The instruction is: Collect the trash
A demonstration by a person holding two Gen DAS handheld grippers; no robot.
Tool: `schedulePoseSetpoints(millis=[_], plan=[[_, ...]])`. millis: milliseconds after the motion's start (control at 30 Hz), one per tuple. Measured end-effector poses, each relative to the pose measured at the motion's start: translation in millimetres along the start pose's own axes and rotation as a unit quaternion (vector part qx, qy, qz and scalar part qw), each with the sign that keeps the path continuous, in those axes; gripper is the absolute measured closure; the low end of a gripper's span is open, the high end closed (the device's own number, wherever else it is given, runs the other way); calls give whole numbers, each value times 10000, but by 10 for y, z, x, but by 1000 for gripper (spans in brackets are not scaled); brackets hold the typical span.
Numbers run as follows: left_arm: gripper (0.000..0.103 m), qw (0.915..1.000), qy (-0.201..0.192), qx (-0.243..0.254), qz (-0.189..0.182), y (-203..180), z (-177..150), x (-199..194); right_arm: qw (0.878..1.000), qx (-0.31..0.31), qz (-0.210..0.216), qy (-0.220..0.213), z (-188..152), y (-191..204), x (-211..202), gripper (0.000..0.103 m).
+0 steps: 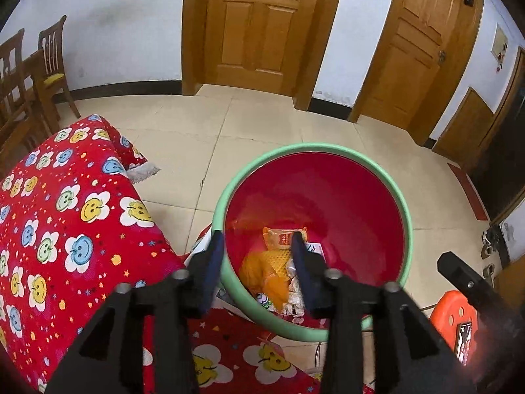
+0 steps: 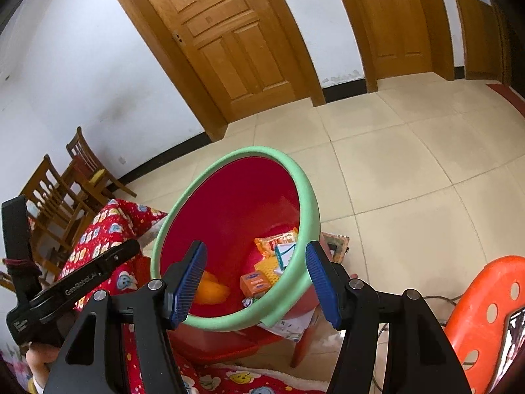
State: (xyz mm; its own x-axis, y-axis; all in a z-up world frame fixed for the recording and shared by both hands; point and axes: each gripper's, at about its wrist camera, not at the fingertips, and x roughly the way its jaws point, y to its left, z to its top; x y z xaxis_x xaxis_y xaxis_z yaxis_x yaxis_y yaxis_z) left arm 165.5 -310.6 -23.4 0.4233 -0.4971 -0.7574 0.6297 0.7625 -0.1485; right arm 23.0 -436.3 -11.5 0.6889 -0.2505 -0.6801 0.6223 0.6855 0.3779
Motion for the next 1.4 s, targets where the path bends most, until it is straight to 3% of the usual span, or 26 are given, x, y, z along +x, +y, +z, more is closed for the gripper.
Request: schedulePoseSetpoints(millis=[67,267,533,667,1133,1400], plan=[[46,10000,-49,3,82,-8,-12,-38,10000,-13,10,6,5,6,-2,39],[31,9995,-190,6,237,31,-61,-247,9999,-56,123,-29,1,62,-85,33],[25,9982,-385,-244,401,169,-179,-640,9993,-258,267,-45,-69,229,-232,25],[16,9964,-480,-450,531,286,-273,-873,9988,-359,327,-84,-125,353,-340,24],[14,9848,-826,-882,1250,640,-638,-1664,9919,-978,803,-146,-393,905,-689,23],[14,9725,-943,-1237,1735,871,-921,-2106,9839,-1369,1145,-2,-618,1227,-803,23]])
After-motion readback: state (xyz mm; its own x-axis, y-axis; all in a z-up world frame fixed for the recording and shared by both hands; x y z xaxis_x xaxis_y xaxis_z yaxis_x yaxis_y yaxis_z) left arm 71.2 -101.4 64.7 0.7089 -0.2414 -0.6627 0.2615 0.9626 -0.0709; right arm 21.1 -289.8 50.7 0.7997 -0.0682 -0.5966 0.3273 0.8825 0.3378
